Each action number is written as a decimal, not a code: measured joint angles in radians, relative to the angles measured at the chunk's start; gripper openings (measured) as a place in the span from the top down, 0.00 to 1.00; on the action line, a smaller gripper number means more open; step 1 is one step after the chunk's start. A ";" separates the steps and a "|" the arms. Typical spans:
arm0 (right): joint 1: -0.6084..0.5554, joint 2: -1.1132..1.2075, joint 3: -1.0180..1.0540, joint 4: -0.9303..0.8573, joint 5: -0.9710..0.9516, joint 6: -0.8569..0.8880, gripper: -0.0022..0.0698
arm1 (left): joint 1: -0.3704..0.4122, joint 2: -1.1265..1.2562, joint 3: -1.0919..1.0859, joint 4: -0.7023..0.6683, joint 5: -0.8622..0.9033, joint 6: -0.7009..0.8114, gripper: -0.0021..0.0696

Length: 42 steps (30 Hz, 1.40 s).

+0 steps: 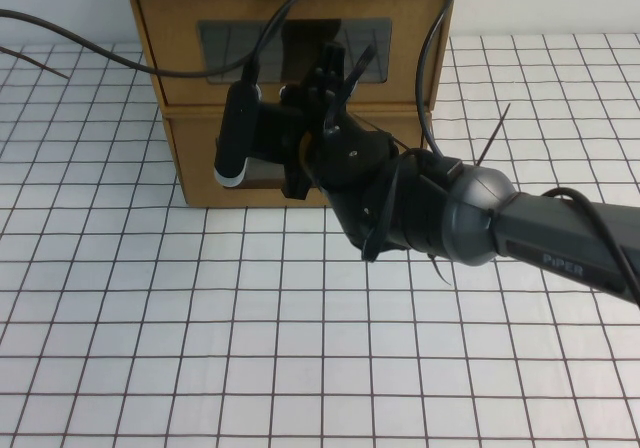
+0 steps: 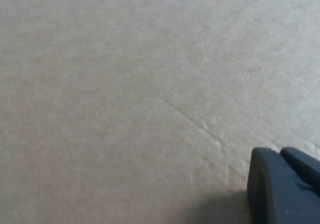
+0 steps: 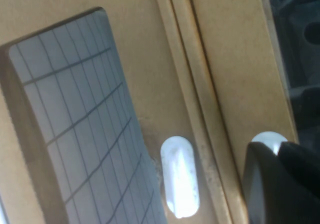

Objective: Open the shoe box
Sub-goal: 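Pull the top drawer of the cardboard box fully open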

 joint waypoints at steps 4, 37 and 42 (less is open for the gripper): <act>0.000 0.000 0.000 0.000 0.000 0.000 0.96 | 0.000 0.000 0.000 0.000 0.000 0.000 0.97; 0.045 -0.046 0.029 0.161 0.042 -0.140 0.98 | 0.000 0.000 0.000 -0.002 0.000 -0.023 0.97; 0.046 -0.048 0.029 0.180 0.058 -0.150 0.98 | 0.000 0.000 0.000 -0.002 0.000 -0.027 0.97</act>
